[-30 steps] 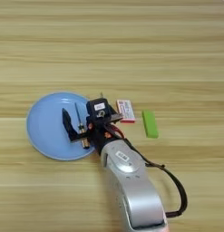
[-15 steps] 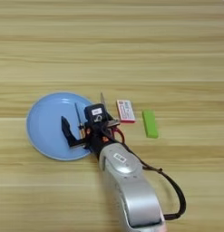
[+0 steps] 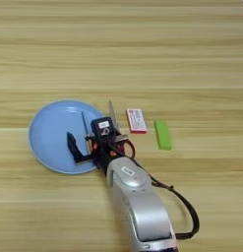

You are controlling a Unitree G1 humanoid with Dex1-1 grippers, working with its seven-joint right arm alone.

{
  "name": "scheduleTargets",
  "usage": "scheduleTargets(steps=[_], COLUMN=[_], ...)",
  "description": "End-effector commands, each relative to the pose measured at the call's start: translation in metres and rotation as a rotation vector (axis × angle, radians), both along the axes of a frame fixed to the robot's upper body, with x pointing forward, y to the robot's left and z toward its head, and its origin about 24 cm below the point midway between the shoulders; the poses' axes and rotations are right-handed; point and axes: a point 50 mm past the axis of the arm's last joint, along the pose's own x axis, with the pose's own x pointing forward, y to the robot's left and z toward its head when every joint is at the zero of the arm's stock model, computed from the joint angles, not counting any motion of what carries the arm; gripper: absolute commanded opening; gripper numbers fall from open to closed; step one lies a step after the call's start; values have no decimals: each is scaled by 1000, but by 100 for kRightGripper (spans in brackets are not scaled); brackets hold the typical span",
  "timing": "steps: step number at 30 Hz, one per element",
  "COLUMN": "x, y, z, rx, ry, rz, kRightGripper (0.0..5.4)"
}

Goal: Move the objects on the table

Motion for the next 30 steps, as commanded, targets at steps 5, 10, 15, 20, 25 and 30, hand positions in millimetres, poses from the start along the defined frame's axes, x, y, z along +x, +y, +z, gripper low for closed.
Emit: scheduleTargets(steps=[5, 10, 15, 20, 25, 30], x=[13, 14, 13, 12, 13, 13], y=[2, 2, 2, 2, 2, 2], z=[16, 12, 8, 5, 5, 5], rx=[14, 15, 0, -9, -2, 3], ry=[-98, -83, -66, -50, -44, -44], rz=[14, 18, 20, 30, 28, 26], kRightGripper=[537, 537, 517, 461, 395, 321])
